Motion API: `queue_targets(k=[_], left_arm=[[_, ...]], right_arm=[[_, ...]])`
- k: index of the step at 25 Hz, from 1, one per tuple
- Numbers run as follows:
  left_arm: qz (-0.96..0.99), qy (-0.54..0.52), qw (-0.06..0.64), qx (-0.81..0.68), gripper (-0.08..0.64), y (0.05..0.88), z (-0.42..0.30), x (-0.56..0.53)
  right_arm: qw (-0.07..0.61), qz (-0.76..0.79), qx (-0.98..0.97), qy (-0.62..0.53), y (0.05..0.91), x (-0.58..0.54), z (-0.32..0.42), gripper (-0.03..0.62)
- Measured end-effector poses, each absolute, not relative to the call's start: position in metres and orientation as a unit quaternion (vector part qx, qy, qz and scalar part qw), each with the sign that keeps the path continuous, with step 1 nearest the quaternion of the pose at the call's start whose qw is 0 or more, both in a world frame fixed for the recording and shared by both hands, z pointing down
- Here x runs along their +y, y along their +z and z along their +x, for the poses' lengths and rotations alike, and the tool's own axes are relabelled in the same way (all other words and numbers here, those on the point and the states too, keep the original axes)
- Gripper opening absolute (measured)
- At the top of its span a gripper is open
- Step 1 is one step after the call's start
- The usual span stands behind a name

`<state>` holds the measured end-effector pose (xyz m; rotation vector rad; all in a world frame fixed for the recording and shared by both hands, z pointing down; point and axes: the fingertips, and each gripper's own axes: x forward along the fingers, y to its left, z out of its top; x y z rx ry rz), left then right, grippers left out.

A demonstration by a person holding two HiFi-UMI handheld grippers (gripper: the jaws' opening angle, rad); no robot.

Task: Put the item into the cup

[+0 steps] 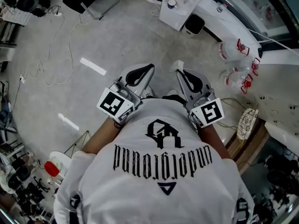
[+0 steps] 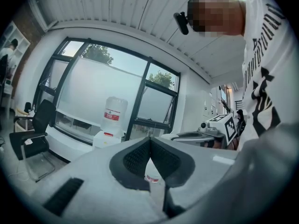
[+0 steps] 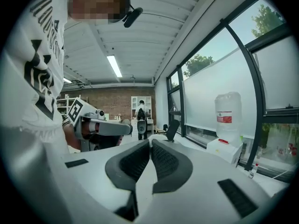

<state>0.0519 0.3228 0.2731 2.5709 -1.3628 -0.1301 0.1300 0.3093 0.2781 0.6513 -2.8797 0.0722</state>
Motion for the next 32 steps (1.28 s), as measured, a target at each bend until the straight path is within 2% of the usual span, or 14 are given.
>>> queue_targets(k=[17,32], left_arm=[[0.832,-0.034,0.125,-0.540,0.012,0.289,0.003,0.259],[0.839,-0.041,0.124,-0.528,0.012,0.280,0.062,0.103]], right_arm=[[0.091,0.153,-0.984,0.031,0.287,0.232,0.084,0.023],[0.084,0.169,-0.981,0.037,0.283,0.075,0.143,0.023]])
